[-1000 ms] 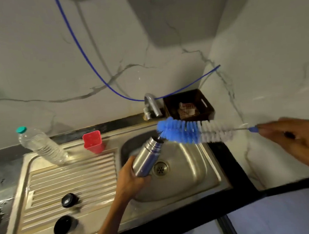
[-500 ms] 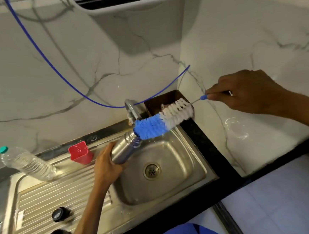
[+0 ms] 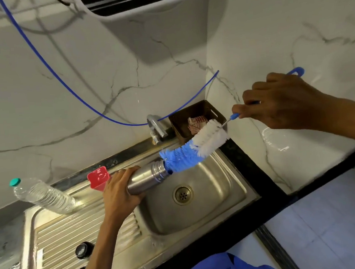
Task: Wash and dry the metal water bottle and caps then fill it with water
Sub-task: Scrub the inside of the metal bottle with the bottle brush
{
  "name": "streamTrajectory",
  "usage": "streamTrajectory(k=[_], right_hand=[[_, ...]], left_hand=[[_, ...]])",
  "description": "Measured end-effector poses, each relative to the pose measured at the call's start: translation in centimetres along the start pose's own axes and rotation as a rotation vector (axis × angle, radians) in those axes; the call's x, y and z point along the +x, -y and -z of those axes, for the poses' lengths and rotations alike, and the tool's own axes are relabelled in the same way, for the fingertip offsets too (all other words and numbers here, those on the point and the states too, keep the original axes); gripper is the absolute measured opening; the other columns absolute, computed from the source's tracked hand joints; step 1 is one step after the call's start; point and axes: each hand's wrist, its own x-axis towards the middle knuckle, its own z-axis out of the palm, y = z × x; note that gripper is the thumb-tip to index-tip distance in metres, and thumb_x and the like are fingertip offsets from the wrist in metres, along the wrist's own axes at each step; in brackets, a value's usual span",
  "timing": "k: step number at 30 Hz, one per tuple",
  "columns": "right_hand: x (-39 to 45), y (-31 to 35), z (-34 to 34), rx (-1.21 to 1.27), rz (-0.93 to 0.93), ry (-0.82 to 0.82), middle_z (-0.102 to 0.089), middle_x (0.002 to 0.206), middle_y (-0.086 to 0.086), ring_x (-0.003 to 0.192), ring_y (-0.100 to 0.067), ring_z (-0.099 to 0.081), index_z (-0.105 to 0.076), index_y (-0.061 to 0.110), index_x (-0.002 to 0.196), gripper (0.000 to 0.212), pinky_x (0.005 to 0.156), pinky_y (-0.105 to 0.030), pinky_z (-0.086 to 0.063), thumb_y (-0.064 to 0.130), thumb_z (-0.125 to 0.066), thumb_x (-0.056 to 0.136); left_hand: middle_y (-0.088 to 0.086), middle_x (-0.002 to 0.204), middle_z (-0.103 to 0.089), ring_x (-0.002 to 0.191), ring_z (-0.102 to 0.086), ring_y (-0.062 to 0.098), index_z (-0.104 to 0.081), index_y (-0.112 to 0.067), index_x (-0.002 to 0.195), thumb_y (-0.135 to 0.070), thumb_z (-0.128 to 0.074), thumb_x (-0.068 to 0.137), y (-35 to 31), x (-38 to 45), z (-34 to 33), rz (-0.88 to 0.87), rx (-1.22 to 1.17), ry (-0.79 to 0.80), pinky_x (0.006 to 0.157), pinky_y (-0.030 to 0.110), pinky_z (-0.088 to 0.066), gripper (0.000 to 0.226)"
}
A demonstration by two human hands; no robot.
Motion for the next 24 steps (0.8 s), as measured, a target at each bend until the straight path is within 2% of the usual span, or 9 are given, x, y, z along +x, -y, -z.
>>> streamTrajectory(k=[5,10,12,15,18,20,21,23,24], right_hand=[[-0.7,1.1,-0.6,-0.077,0.114,-0.053,-0.064,0.088,-0.011,0.068,-0.03,-0.057,-0.058,0.009,0.128,0.031,0.064,-0.041,-0.04,0.009,-0.039,0.104],[0.4,3.1,-0.2,-0.17,0.153,-0.118,-0.066,0.092,-0.013,0.072,-0.03,-0.059,-0.053,0.005,0.136,0.034,0.07,-0.042,-0.04,0.002,-0.036,0.107],[1.2,4.0,0.2,-0.191,0.093,-0.122,-0.063,0.089,-0.014,0.07,-0.03,-0.057,-0.056,0.004,0.133,0.032,0.067,-0.041,-0.039,0.003,-0.038,0.108],[1.3,5.7,-0.3,-0.103,-0.097,-0.038,-0.062,0.087,-0.011,0.065,-0.027,-0.055,-0.062,0.007,0.129,0.026,0.061,-0.036,-0.034,0.013,-0.049,0.107],[1.8,8.8,-1.5,0.141,-0.337,0.179,-0.061,0.082,0.004,0.052,-0.014,-0.045,-0.068,0.02,0.117,0.032,0.055,-0.027,-0.032,0.03,-0.04,0.106],[2.4,10.3,-2.7,0.406,-0.54,0.414,-0.057,0.075,0.011,0.057,-0.01,-0.045,-0.068,0.028,0.104,0.038,0.061,-0.03,-0.037,0.043,-0.033,0.107],[2.4,10.5,-3.3,0.671,-0.652,0.566,-0.053,0.068,0.014,0.058,-0.008,-0.045,-0.07,0.028,0.097,0.037,0.063,-0.031,-0.038,0.045,-0.038,0.106],[2.3,10.1,-4.4,1.314,-0.833,0.804,-0.042,0.06,0.013,0.049,-0.006,-0.035,-0.072,0.018,0.087,0.042,0.051,-0.026,-0.031,0.048,-0.048,0.104],[2.3,9.7,-4.4,1.492,-0.877,0.866,-0.038,0.059,0.01,0.047,-0.007,-0.029,-0.071,0.015,0.087,0.045,0.045,-0.024,-0.025,0.05,-0.048,0.103]], left_hand=[[-0.001,0.118,-0.069,0.101,-0.063,0.023,-0.057,-0.031,0.133,-0.042,-0.082,0.062,0.7,-0.5,0.7,-0.036,0.016,-0.032,0.085,0.043,-0.049,0.076],[-0.006,0.126,-0.067,0.111,-0.062,0.021,-0.053,-0.039,0.135,-0.032,-0.091,0.059,-0.6,-0.3,1.0,-0.18,0.154,0.084,0.097,0.047,-0.044,0.085],[-0.007,0.126,-0.066,0.111,-0.061,0.019,-0.051,-0.042,0.135,-0.03,-0.09,0.057,-1.0,-0.2,0.6,-0.145,0.13,0.108,0.097,0.046,-0.045,0.088],[-0.006,0.119,-0.068,0.104,-0.063,0.02,-0.053,-0.039,0.132,-0.025,-0.091,0.054,-1.4,-0.4,0.2,-0.029,-0.03,0.028,0.088,0.042,-0.049,0.087],[-0.005,0.119,-0.068,0.105,-0.061,0.019,-0.055,-0.037,0.133,-0.029,-0.091,0.057,-2.9,-0.1,-0.2,-0.044,-0.022,-0.044,0.09,0.04,-0.045,0.084],[-0.004,0.12,-0.067,0.107,-0.059,0.019,-0.057,-0.035,0.133,-0.033,-0.09,0.061,-3.7,0.3,-0.2,-0.047,0.024,-0.084,0.093,0.042,-0.043,0.08],[-0.003,0.121,-0.067,0.108,-0.06,0.021,-0.058,-0.033,0.133,-0.033,-0.09,0.061,-3.8,0.4,-0.2,-0.058,0.053,-0.095,0.094,0.044,-0.043,0.079],[-0.001,0.122,-0.067,0.109,-0.061,0.024,-0.058,-0.031,0.133,-0.03,-0.092,0.06,-3.6,0.6,0.1,-0.105,0.094,-0.1,0.097,0.046,-0.042,0.081],[-0.001,0.122,-0.067,0.109,-0.061,0.024,-0.059,-0.031,0.133,-0.029,-0.092,0.059,-3.6,0.6,0.3,-0.122,0.107,-0.092,0.098,0.047,-0.042,0.081]])
